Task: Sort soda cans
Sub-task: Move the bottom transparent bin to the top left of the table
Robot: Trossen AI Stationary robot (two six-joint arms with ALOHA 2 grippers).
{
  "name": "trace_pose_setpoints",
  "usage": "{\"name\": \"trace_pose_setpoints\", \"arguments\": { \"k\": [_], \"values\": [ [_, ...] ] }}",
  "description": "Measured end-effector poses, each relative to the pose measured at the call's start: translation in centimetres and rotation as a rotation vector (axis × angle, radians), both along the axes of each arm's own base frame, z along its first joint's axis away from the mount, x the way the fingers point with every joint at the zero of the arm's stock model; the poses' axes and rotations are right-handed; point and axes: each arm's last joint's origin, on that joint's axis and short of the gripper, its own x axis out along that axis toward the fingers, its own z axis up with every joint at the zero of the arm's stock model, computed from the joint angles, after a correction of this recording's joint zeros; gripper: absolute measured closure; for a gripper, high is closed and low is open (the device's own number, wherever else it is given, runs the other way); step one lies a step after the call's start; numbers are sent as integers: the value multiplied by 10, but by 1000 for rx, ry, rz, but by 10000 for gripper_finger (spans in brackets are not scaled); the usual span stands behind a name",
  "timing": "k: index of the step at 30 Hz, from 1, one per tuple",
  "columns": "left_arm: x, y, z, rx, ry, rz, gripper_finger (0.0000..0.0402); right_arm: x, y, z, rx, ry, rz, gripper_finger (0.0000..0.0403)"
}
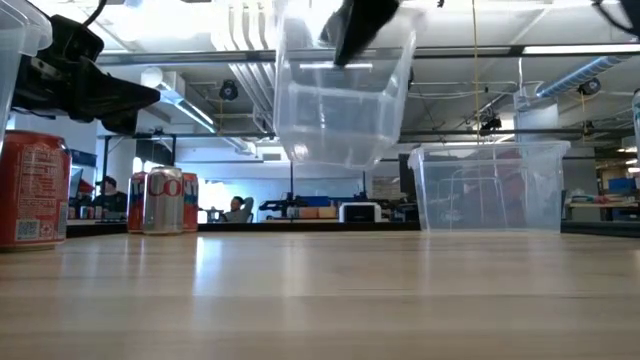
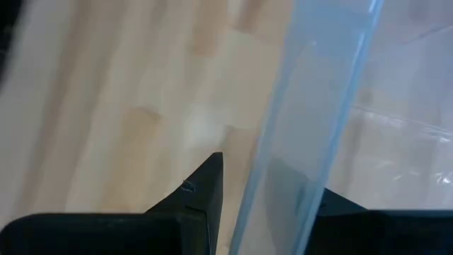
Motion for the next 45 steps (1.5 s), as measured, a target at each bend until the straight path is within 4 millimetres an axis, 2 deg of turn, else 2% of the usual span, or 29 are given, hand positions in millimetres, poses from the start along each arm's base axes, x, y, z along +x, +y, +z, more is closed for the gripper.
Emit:
{"name": "trace_pose_setpoints", "arguments": {
  "k": [4, 7, 10, 15, 19, 24, 29, 39, 43, 45],
  "values": [
    [0, 0, 0, 0, 1, 0, 402, -24, 15, -3, 21, -30, -2, 318],
    [0, 0, 0, 0, 1, 0, 402, -43, 18, 2, -39, -47, -46, 318],
    [0, 0, 0, 0, 1, 0, 402, -48, 17, 0, -59, -108, -54, 318],
    [0, 0, 0, 0, 2, 0, 402, -36, 3, -24, -37, -106, -51, 318],
    [0, 0, 0, 0, 4, 0, 402, -19, -10, -47, -5, -34, -45, 318],
    [0, 0, 0, 0, 4, 0, 402, 0, -19, -53, -6, 74, -93, 318],
    [0, 0, -1, 0, 7, 0, 402, 16, -18, -67, -22, 147, -62, 318],
    [1, 0, 0, 0, 6, 0, 402, 34, -14, -98, -19, 231, -66, 318],
    [1, 0, 2, -3, -18, 0, 402, 37, -14, -100, -18, 208, -67, 318],
    [1, 0, 2, -63, -24, 0, 402, 37, -15, -99, -49, 199, -59, 318]
  ]
}}
